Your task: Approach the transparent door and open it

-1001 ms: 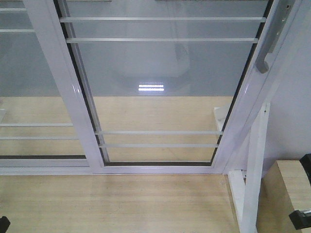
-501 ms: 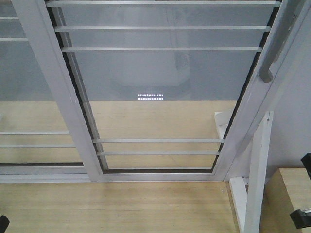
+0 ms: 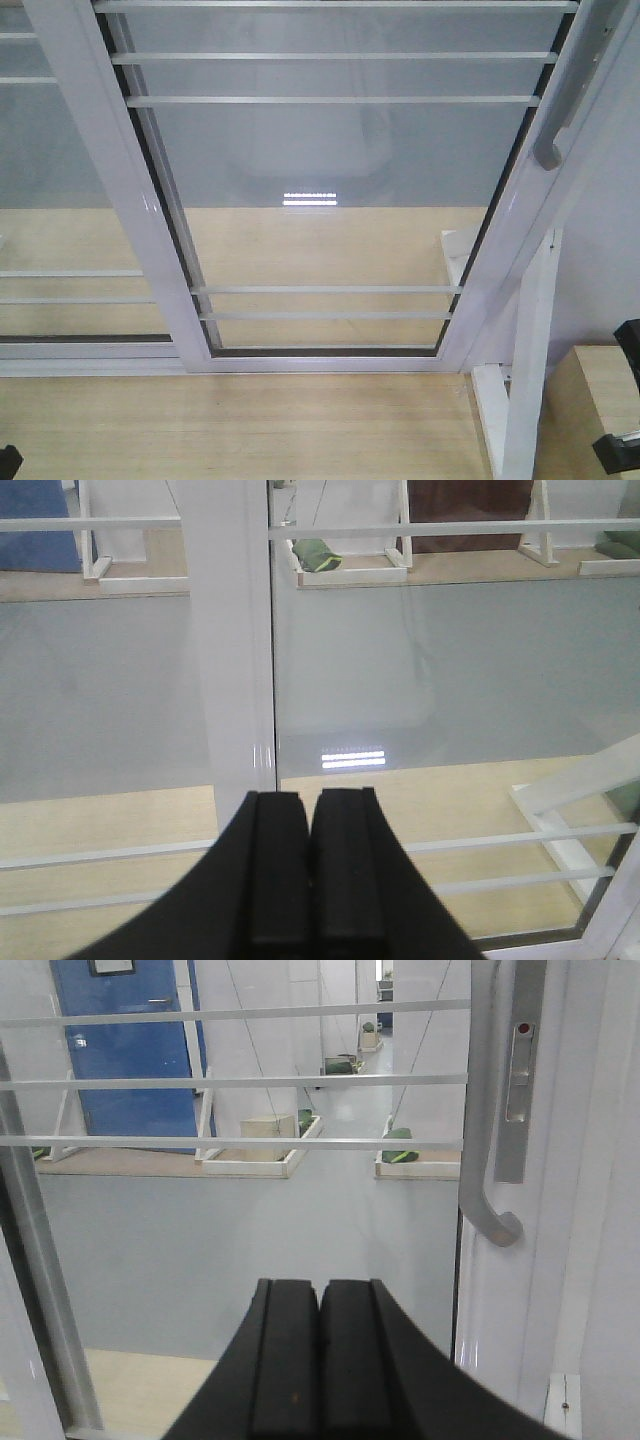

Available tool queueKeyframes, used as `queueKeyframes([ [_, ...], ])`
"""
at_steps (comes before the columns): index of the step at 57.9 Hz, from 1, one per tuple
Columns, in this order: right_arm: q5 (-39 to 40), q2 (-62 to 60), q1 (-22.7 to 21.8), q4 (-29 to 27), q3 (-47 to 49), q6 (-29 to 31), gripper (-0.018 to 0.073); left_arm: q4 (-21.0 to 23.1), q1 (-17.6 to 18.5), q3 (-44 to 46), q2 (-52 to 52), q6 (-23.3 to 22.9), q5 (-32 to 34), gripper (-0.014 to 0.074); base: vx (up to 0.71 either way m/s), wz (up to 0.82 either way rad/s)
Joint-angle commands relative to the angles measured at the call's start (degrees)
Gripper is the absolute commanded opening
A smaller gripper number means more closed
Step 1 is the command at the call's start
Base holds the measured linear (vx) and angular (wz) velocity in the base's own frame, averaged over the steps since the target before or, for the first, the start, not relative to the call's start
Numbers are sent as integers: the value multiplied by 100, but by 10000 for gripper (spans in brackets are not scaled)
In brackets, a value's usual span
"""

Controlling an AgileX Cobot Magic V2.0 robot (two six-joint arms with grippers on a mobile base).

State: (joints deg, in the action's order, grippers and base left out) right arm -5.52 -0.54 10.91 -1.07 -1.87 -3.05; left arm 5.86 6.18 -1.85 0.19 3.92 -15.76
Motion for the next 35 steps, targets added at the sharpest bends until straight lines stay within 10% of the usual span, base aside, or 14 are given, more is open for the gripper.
queueKeyframes([
  [1,447,82,-22,5,-5,46,-3,45,41,-35,113,-27,440,3,0,0],
  [35,447,82,-22,5,-5,46,-3,-257,41,-35,113,224,552,3,0,0],
])
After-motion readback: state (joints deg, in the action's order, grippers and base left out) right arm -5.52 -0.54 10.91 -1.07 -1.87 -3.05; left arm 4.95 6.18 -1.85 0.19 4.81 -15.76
